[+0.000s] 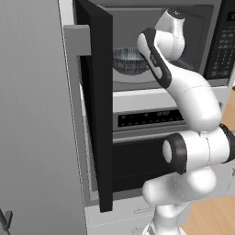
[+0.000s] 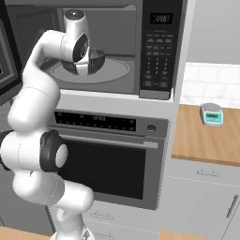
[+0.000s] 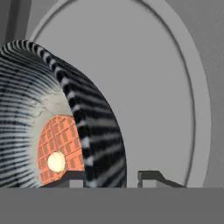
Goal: Open the microwave, place the bowl with waffle inside the microwave, then close the microwave door and turn it on.
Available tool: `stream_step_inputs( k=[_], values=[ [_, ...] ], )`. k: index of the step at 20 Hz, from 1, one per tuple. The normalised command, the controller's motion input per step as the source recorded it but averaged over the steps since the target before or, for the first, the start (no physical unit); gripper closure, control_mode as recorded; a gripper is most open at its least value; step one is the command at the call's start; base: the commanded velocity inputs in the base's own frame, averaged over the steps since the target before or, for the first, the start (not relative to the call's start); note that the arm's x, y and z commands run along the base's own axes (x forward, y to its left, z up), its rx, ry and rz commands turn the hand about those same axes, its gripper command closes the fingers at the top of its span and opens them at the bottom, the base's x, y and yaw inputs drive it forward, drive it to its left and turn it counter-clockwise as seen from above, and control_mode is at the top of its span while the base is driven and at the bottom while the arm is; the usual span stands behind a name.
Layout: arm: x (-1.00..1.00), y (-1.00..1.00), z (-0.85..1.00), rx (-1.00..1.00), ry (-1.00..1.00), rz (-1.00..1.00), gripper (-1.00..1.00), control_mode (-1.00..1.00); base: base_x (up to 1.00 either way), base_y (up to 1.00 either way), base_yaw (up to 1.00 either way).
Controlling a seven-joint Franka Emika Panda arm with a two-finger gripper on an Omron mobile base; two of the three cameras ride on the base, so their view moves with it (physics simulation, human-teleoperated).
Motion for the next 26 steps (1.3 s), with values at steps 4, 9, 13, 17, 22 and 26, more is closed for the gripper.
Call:
stream_step_inputs(
  k=[4,9,13,17,22,26],
  values=[
    [-0.56,-0.25,0.00,0.16,-0.39,0.02,-1.00,-1.00,0.00,0.00,0.00],
    [-1.00,-0.45,-0.07,0.15,-0.35,0.03,-1.00,-1.00,0.00,0.00,0.00],
    [-1.00,-0.47,-0.24,0.07,-0.32,0.06,-1.00,-1.00,0.00,0.00,0.00],
    [-1.00,-0.12,-0.37,-0.07,-0.20,0.03,-1.00,-1.00,0.00,0.00,0.00],
    [-1.00,0.00,-0.58,-0.32,-0.10,0.00,-1.00,-1.00,0.00,0.00,0.00],
    [-0.98,0.00,-0.75,-0.40,-0.06,0.00,-1.00,-1.00,0.00,0.00,0.00]
  ],
)
